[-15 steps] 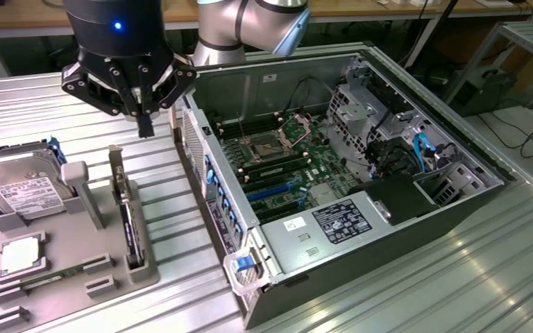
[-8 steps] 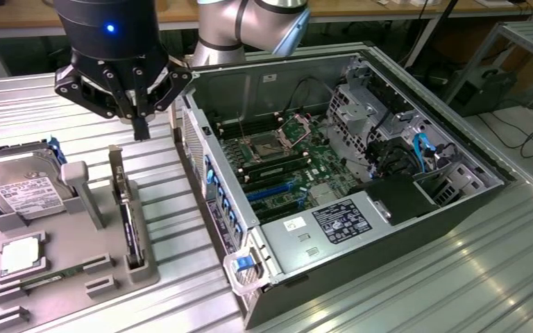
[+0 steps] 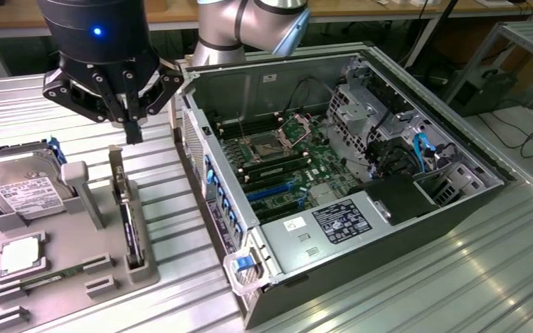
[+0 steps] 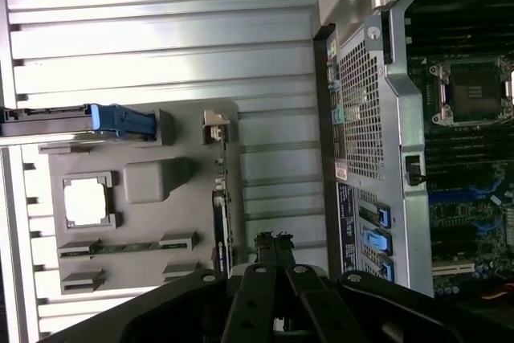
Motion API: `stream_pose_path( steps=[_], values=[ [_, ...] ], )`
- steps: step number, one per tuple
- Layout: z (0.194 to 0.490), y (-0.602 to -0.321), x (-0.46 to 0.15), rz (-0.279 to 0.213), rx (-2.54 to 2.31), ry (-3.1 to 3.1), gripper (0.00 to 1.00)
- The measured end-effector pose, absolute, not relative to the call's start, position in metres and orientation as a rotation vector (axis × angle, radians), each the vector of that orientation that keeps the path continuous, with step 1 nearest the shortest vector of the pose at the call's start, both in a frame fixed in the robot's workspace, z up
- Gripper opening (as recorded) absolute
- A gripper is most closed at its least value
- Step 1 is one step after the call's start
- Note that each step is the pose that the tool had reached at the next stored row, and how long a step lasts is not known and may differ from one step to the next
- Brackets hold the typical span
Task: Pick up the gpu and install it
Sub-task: 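Reach for the gpu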
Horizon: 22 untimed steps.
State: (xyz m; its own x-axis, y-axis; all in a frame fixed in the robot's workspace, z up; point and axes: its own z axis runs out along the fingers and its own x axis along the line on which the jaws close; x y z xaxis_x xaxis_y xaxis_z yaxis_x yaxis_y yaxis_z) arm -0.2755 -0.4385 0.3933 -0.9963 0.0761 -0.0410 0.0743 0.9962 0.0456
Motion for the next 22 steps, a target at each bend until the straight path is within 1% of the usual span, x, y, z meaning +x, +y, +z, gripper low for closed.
stream_pose_path(
  steps=[22],
  values=[
    [0.393,-0.444,-0.303,0.068,0.117,3.096,0.11]
  ],
)
